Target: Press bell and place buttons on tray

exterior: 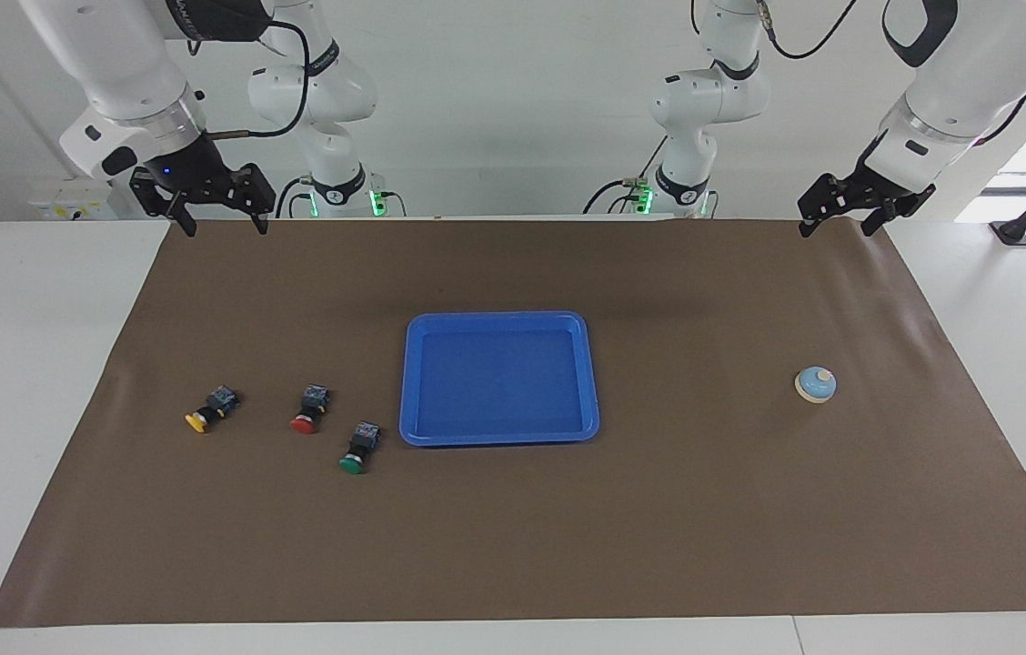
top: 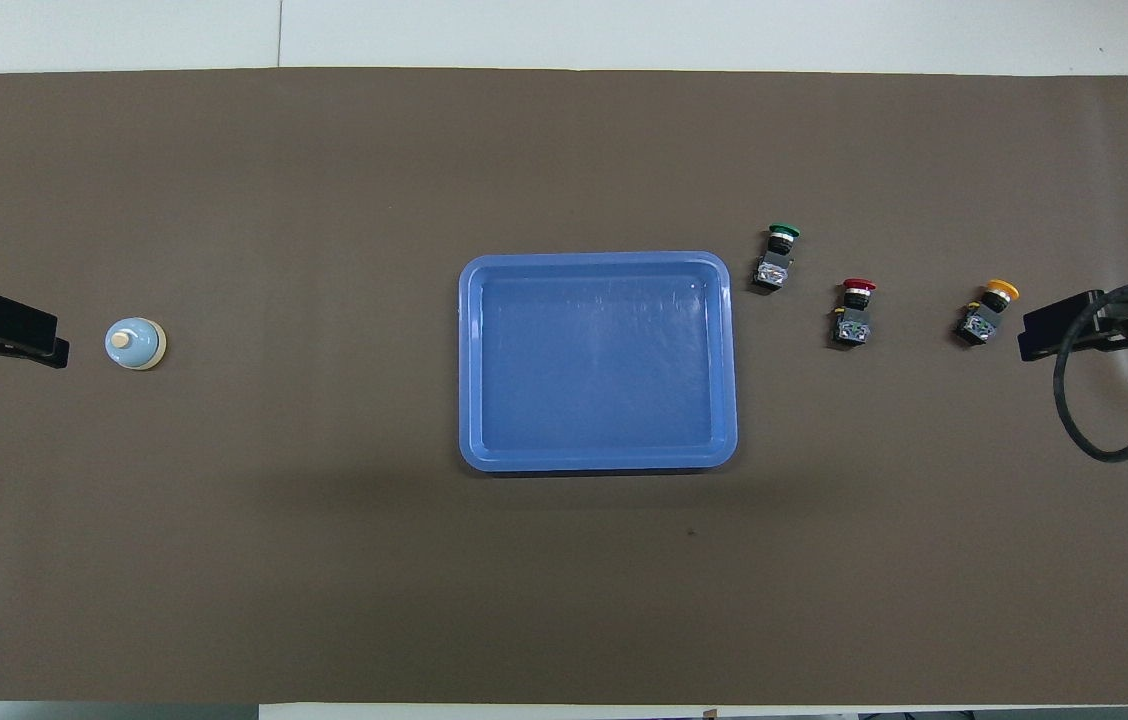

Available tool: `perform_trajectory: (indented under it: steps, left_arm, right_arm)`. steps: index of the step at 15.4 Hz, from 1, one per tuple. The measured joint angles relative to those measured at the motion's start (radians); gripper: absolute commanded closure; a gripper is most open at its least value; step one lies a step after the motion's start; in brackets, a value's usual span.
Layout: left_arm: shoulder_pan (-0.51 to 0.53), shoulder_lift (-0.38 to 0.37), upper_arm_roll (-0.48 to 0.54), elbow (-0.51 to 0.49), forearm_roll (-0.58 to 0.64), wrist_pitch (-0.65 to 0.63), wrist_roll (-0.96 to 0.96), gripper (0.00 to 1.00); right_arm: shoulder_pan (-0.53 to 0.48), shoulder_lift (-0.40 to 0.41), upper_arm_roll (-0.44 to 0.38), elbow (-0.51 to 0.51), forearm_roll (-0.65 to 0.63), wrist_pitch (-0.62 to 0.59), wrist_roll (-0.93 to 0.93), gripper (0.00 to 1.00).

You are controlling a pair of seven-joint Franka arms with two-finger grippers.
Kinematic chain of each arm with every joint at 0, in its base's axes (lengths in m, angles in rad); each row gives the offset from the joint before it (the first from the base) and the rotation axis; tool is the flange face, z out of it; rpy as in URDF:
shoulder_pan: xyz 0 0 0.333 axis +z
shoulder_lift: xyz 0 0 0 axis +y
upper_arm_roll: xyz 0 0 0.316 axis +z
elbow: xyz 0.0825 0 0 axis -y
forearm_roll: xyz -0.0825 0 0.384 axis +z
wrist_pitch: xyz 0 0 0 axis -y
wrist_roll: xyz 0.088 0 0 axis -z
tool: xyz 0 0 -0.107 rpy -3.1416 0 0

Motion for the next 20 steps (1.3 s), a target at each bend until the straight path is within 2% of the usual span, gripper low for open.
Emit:
perform_trajectory:
  steps: [2,7,10,14,20]
  left_arm:
    - [0.000,-0.004,0.017,-0.043,0.000,0.032,0.007,1.00]
    - [0.001,0.000,0.068,-0.224,0.000,0.248,0.071,1.00]
    - [0.001,0.053,0.087,-0.319,0.000,0.402,0.106,1.00]
    - [0.001,0.170,0.113,-0.334,0.001,0.566,0.125,1.00]
    - [0.001,0.269,0.153,-0.334,0.002,0.683,0.164,1.00]
  right_arm:
    - [0.000,0.000,0.000,0.000,0.000,0.000,0.000,0.00]
    - [0.000,0.000,0.000,0.000,0.000,0.000,0.000,0.00]
    - [0.000,0.000,0.000,0.000,0.000,0.000,0.000,0.00]
    - [0.000,0.000,0.000,0.000,0.000,0.000,0.000,0.00]
    - [0.000,0.000,0.000,0.000,0.000,0.000,0.000,0.00]
